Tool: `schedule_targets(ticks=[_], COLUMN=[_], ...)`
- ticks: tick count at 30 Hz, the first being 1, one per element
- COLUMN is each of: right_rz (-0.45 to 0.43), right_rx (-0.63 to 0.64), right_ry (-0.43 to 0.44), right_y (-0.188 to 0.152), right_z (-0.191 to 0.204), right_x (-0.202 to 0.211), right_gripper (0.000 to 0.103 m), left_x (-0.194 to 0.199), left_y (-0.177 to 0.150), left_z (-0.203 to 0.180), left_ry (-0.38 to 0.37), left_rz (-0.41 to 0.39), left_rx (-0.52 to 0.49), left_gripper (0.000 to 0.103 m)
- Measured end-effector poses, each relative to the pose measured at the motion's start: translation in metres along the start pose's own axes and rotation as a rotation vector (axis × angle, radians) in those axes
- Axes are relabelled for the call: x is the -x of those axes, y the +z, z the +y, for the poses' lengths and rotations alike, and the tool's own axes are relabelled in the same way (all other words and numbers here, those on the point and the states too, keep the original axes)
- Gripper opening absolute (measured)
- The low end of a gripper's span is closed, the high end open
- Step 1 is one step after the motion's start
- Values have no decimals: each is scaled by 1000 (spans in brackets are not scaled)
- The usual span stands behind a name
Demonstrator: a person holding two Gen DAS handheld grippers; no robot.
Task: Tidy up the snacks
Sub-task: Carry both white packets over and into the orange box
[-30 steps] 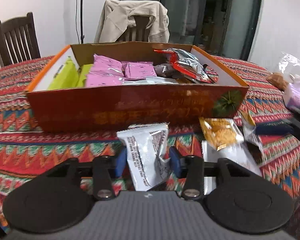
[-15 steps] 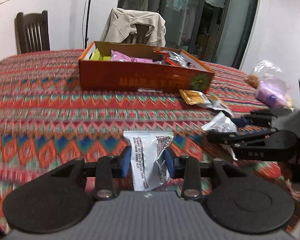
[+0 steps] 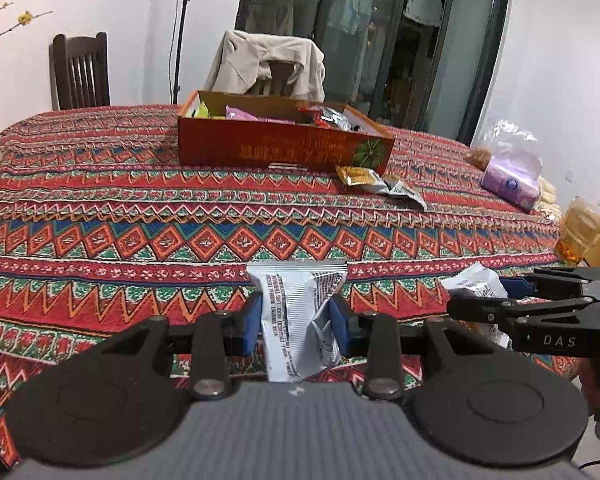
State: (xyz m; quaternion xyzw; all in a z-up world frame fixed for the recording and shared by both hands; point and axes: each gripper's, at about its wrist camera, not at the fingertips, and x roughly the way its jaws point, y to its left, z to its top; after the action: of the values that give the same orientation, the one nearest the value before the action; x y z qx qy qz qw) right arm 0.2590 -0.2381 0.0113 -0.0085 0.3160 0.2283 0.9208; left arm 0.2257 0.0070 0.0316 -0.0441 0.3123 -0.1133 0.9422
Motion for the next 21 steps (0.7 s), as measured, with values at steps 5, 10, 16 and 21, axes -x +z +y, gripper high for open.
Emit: schedule_targets(ticks=[5, 10, 16, 21], right_rz=[-22, -32, -65, -135], right_rx=[17, 9, 7, 65], right_ry=[1, -2, 28, 59], right_y=[5, 11, 37, 95], right_z=[5, 2, -9, -19], right_x=[7, 2, -5, -14], right_gripper=[43, 43, 43, 43], left_x=[5, 0, -10, -21], left_y=[2, 13, 63, 131], left_z=[-1, 3, 18, 28], left_ry=[0, -13, -96, -119], left_rz=[-19, -27, -67, -154], left_rx=[-6, -4, -6, -37], left_gripper=[37, 37, 37, 37])
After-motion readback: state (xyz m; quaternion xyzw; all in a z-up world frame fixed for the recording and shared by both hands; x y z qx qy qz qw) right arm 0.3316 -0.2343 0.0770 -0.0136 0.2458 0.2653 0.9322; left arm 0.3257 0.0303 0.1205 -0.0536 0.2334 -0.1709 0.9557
